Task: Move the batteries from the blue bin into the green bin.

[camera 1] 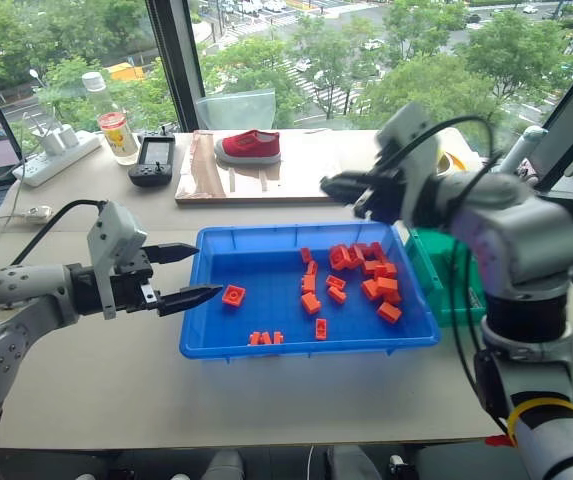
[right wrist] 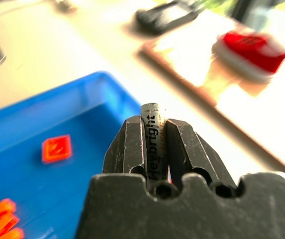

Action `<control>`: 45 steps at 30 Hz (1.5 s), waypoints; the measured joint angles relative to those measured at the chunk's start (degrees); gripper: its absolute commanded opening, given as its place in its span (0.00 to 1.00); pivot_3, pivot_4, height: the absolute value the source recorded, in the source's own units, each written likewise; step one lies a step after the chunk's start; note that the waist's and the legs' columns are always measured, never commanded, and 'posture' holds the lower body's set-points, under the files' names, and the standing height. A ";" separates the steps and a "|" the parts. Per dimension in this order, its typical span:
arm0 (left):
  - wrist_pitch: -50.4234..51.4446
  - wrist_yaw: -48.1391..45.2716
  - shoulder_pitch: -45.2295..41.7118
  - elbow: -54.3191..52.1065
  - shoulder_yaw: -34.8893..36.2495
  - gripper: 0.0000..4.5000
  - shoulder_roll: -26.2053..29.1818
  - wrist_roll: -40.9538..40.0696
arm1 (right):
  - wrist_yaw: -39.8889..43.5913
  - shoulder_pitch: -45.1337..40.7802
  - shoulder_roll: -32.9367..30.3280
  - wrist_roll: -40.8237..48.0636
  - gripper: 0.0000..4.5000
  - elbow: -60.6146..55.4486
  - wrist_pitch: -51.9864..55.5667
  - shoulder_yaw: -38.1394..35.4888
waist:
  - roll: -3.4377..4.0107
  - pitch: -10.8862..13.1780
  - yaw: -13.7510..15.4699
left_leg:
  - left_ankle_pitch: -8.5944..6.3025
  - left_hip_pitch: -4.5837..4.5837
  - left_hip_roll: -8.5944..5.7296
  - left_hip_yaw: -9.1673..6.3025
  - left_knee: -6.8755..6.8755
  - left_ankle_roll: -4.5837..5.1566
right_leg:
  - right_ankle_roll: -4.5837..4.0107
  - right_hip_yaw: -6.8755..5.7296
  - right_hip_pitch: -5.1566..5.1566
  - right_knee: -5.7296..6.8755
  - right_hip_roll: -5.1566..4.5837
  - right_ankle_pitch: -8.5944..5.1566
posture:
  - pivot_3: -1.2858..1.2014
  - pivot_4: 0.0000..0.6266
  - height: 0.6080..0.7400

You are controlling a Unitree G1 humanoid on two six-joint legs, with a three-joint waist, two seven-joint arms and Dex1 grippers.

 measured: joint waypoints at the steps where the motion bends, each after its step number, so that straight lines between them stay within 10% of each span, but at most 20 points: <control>1: -0.03 -0.08 -0.04 -0.02 -0.12 1.00 -0.03 -0.01 | -0.82 0.58 -2.23 -0.54 0.07 0.92 0.11 -0.65 | 0.00 0.00 -0.01 | 0.00 -0.02 -0.01 0.02 0.00 0.00 | 0.00 0.02 -0.01 -0.01 -0.01 0.00 | 0.52 0.24 1.00; 14: -0.42 -0.59 -0.79 0.50 -1.27 1.00 -0.97 0.38 | -7.22 18.80 -15.19 -4.41 0.07 8.45 3.31 -4.84 | 0.10 0.06 -0.22 | -0.05 -0.05 -0.01 0.13 0.01 0.09 | 0.00 0.11 -0.05 -0.03 -0.01 0.00 | 0.52 0.24 1.00; 23: -0.96 -0.74 -2.10 1.06 -2.31 1.00 -1.96 1.16 | -9.06 20.60 -14.77 -3.84 0.79 8.45 3.31 -5.20 | 0.10 0.06 -0.12 | -0.05 -0.06 -0.02 0.13 0.02 0.08 | 0.00 0.10 -0.04 -0.04 -0.03 0.00 | 0.52 0.24 1.00; 33: -1.52 -0.68 -3.14 1.82 -2.49 1.00 -2.89 1.34 | -0.71 13.22 -15.18 6.44 0.79 -4.03 -1.07 -8.08 | 0.12 0.08 -0.16 | -0.05 -0.04 0.02 0.09 0.02 0.10 | 0.00 0.07 0.00 -0.06 0.01 0.00 | 0.52 0.24 1.00; 45: -1.89 -0.74 -3.62 2.30 -3.57 1.00 -4.23 2.06 | 10.25 24.05 -14.57 16.44 0.79 -16.27 -8.09 -0.83 | 0.11 0.07 1.33 | -0.05 -0.09 -0.03 0.09 0.16 0.09 | 0.00 0.06 0.04 -0.09 -0.04 0.00 | 0.52 0.24 1.00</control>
